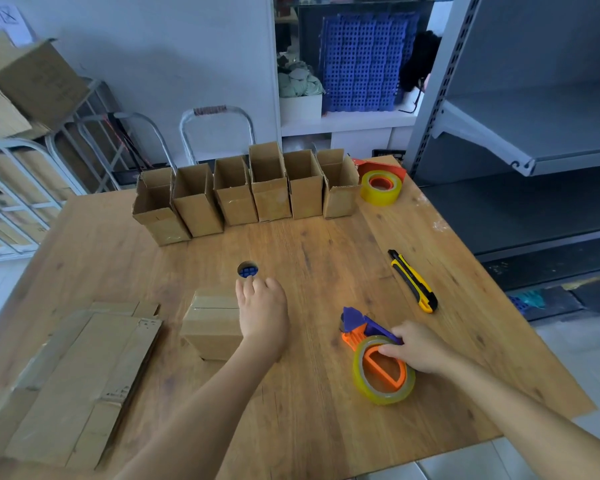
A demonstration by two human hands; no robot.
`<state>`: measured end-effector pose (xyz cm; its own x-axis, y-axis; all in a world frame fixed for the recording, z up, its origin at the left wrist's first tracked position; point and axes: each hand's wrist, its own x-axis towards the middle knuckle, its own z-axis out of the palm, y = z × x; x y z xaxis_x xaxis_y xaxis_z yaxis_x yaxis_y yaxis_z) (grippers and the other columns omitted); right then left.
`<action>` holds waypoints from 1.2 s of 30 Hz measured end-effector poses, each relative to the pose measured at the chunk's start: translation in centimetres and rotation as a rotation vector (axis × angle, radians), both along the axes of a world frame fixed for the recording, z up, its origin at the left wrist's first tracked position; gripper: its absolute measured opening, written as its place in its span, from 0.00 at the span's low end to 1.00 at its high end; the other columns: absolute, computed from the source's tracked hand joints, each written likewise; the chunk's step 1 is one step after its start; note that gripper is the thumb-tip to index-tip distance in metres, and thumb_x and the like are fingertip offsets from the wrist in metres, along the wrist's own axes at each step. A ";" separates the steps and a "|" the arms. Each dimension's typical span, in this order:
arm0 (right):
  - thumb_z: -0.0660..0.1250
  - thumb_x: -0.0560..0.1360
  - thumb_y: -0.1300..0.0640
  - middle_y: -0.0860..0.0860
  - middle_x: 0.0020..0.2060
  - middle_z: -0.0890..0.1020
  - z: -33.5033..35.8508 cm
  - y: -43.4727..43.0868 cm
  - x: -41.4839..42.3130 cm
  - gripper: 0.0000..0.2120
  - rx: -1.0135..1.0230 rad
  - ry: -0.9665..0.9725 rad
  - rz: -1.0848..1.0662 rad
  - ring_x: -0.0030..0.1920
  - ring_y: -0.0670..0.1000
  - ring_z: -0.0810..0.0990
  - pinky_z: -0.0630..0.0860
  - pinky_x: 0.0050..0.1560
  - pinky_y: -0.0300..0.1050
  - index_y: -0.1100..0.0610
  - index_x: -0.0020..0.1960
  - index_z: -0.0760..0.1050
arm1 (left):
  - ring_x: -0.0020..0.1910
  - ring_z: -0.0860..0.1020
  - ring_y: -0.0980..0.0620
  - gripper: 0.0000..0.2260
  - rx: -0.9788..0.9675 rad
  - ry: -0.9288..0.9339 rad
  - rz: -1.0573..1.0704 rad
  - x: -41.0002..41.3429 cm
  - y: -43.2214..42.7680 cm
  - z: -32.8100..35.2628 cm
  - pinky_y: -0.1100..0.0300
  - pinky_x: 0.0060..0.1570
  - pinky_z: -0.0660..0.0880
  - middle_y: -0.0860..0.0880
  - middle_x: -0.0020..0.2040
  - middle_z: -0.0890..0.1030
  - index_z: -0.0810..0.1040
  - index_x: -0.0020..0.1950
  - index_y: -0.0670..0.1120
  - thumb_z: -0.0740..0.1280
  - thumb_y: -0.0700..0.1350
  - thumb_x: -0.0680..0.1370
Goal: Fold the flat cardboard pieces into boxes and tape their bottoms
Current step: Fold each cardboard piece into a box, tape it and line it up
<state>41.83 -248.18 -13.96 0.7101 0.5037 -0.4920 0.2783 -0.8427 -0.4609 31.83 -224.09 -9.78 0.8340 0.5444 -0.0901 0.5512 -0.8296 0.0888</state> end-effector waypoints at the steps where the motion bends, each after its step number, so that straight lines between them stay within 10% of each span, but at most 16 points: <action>1: 0.70 0.74 0.46 0.47 0.29 0.73 0.1 0.1 -0.2 0.18 -0.020 -0.014 0.012 0.30 0.46 0.71 0.65 0.31 0.37 0.53 0.31 0.69 | 0.74 0.60 0.40 0.06 -0.063 -0.029 0.000 -0.1 0.3 0.1 0.44 0.76 0.45 0.42 0.62 0.74 0.70 0.52 0.43 0.58 0.34 0.78; 5: 0.67 0.76 0.46 0.51 0.53 0.76 1.6 1.5 -1.1 0.13 -0.173 -0.152 0.069 0.50 0.50 0.77 0.74 0.47 0.40 0.55 0.52 0.77 | 0.74 0.61 0.41 0.14 -0.444 -0.259 0.012 -1.2 2.0 2.0 0.45 0.74 0.55 0.42 0.68 0.72 0.73 0.66 0.39 0.55 0.38 0.82; 8: 0.63 0.80 0.54 0.53 0.68 0.70 4.3 4.5 -2.5 0.22 0.090 -0.282 -0.020 0.66 0.52 0.72 0.70 0.64 0.43 0.58 0.72 0.68 | 0.72 0.64 0.46 0.20 -0.453 -0.408 0.089 -3.2 4.0 3.2 0.55 0.69 0.62 0.44 0.74 0.66 0.66 0.73 0.41 0.61 0.39 0.81; 13: 0.61 0.81 0.59 0.53 0.58 0.82 7.2 12.4 -6.4 0.15 0.422 -0.098 -0.107 0.59 0.51 0.79 0.70 0.55 0.35 0.60 0.65 0.77 | 0.43 0.74 0.53 0.18 -0.503 -0.298 0.403 -5.7 8.1 3.1 0.61 0.36 0.71 0.48 0.47 0.75 0.71 0.55 0.42 0.71 0.50 0.74; 15: 0.61 0.80 0.57 0.58 0.41 0.82 7.0 15.1 -7.6 0.12 0.424 0.019 -0.159 0.43 0.54 0.81 0.74 0.44 0.44 0.62 0.47 0.81 | 0.36 0.73 0.52 0.18 -0.568 -0.242 0.437 -6.2 9.1 2.5 0.60 0.32 0.69 0.48 0.40 0.75 0.72 0.46 0.42 0.72 0.54 0.71; 20: 0.65 0.78 0.50 0.50 0.24 0.67 5.5 18.5 -9.0 0.21 0.347 0.006 -0.274 0.26 0.49 0.67 0.61 0.26 0.41 0.58 0.30 0.67 | 0.40 0.77 0.50 0.20 -0.711 -0.179 0.438 -6.6 10.6 2.0 0.59 0.34 0.71 0.47 0.41 0.79 0.75 0.44 0.43 0.73 0.59 0.71; 24: 0.68 0.74 0.47 0.58 0.34 0.81 5.2 19.0 -8.6 0.21 0.399 0.134 -0.381 0.37 0.56 0.82 0.82 0.39 0.49 0.64 0.34 0.73 | 0.42 0.76 0.50 0.20 -0.906 -0.180 0.499 -6.7 10.7 2.3 0.59 0.37 0.70 0.46 0.45 0.79 0.77 0.50 0.40 0.64 0.58 0.78; 33: 0.64 0.77 0.41 0.59 0.44 0.83 6.2 16.8 -7.1 0.23 0.626 0.330 -0.706 0.46 0.57 0.83 0.83 0.45 0.52 0.62 0.48 0.78 | 0.54 0.77 0.51 0.06 -1.250 -0.381 0.314 -10.1 11.0 2.7 0.54 0.61 0.72 0.50 0.51 0.80 0.78 0.55 0.44 0.63 0.39 0.80; 36: 0.70 0.76 0.51 0.57 0.47 0.84 6.6 16.0 -6.7 0.13 0.694 0.422 -0.702 0.48 0.55 0.83 0.82 0.48 0.51 0.61 0.47 0.77 | 0.64 0.75 0.49 0.21 -1.360 -0.464 0.256 -10.8 11.7 2.8 0.49 0.67 0.70 0.46 0.62 0.80 0.76 0.61 0.42 0.61 0.25 0.72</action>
<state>35.11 -232.16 -7.37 0.7891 0.3131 -0.5284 -0.4597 -0.2696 -0.8462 21.00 -212.43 -6.97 0.8263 0.3953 -0.4012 0.3720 0.1519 0.9157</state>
